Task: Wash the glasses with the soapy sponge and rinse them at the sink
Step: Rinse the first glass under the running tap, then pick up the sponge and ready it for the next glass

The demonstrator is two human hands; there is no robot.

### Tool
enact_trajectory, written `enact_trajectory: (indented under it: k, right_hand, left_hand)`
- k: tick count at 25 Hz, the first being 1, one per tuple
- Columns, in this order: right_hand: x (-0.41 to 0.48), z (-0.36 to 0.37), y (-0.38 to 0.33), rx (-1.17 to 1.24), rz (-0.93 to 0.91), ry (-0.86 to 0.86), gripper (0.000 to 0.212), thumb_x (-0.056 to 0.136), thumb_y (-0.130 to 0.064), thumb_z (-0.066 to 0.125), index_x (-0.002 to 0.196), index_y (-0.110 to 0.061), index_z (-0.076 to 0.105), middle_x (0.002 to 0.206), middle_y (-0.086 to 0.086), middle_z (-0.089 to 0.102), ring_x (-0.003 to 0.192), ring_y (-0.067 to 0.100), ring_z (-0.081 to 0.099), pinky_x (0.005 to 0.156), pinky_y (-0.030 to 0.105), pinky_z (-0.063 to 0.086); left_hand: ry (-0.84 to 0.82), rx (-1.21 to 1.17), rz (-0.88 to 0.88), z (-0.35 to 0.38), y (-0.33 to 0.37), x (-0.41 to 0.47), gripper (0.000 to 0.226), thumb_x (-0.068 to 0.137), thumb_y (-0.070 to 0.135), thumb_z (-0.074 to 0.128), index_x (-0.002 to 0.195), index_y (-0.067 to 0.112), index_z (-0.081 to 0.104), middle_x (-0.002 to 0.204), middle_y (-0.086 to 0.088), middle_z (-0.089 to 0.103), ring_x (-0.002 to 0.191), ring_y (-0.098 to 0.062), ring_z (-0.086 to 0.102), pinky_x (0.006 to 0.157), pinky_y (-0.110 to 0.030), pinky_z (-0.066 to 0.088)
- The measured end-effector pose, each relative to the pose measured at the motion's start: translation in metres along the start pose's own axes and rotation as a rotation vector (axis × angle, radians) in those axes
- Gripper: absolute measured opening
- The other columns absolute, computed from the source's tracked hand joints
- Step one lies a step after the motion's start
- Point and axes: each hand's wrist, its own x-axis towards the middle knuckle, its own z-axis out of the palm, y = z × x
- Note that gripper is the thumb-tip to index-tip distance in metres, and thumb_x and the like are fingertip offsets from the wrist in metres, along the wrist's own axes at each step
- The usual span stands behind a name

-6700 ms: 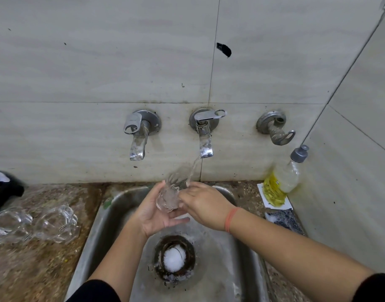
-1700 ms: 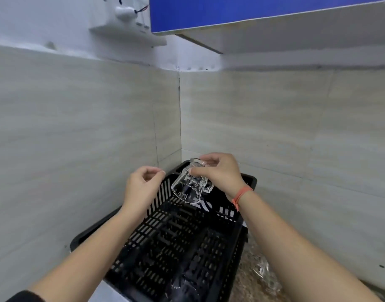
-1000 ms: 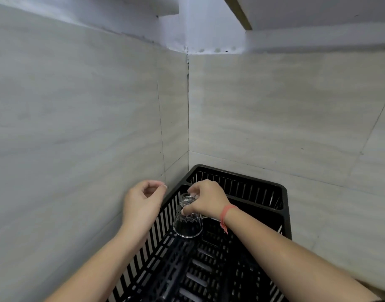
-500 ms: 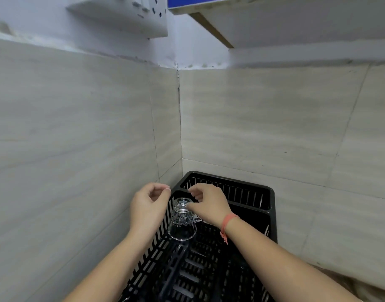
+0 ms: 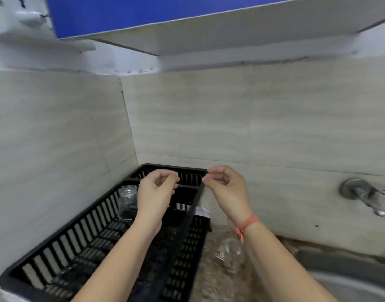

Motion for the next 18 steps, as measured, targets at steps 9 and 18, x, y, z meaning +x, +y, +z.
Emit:
enact_trajectory:
  k: [9, 18]
  right_hand:
    - [-0.056, -0.332, -0.005, 0.021, 0.075, 0.196, 0.014, 0.084, 0.004, 0.063, 0.093, -0.006, 0.065, 0.081, 0.004, 0.064, 0.071, 0.006, 0.059, 0.066, 0.013, 0.049]
    - [-0.104, -0.571, 0.082, -0.601, 0.370, 0.435, 0.014, 0.084, -0.009, 0.063, 0.094, -0.015, 0.070, 0.094, 0.005, 0.071, 0.091, 0.021, 0.065, 0.085, 0.031, 0.049]
  left_hand:
    - [-0.197, -0.151, -0.186, 0.278, -0.017, -0.191, 0.016, 0.089, 0.002, 0.058, 0.077, 0.012, 0.063, 0.076, -0.005, 0.065, 0.072, -0.012, 0.059, 0.072, -0.024, 0.048]
    - [-0.589, -0.048, -0.426, 0.474, -0.065, -0.335, 0.020, 0.088, 0.001, 0.056, 0.074, 0.013, 0.065, 0.073, -0.003, 0.066, 0.067, -0.011, 0.058, 0.060, -0.012, 0.046]
